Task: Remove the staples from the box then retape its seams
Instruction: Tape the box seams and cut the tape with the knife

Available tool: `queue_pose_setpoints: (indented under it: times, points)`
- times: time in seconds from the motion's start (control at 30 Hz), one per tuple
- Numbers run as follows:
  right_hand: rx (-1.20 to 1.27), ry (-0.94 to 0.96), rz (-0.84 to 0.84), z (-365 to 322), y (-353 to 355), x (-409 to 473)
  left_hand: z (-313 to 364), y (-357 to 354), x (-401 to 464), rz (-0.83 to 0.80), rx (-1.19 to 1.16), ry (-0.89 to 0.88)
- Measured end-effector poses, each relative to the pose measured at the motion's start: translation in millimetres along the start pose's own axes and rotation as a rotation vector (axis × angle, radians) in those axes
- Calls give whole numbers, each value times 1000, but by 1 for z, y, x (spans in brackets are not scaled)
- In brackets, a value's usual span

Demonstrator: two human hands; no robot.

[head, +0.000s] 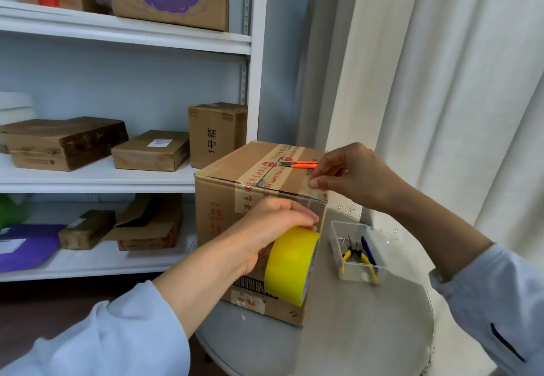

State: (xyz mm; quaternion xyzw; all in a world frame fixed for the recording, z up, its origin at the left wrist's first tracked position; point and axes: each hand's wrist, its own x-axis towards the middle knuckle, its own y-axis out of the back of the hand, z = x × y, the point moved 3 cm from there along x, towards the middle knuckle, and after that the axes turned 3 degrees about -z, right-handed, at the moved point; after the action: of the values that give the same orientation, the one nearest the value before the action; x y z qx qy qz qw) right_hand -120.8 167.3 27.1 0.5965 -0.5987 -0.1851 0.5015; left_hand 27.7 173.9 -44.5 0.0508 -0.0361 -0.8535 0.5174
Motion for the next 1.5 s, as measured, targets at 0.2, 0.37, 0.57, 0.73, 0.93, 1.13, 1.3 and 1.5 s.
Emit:
queue_pose_setpoints:
  times: [0.2,0.37,0.57,0.73,0.93,1.13,1.3,1.5]
  points:
    - [134,-51,-180,11,2,17,4,0,11,90,-68,-54]
    - [184,-92,-245,23,-2,21,2,-3,17,118,-10,-78]
    - [164,-79,-272,27,-5,27,1,-4,19,131,-24,-93]
    - [132,-50,-287,26,-7,29,0,-5,20,138,-26,-94]
    - [53,-27,-276,26,-8,31,-4,-7,21,167,-47,-88]
    - [-8,-7,-266,28,-9,33,-6,-8,24,159,-49,-84]
    - [-18,-20,-268,30,-13,34,-7,-8,25,168,-30,-91]
    - [9,-45,-261,37,-16,32,-7,-6,26,161,5,-81]
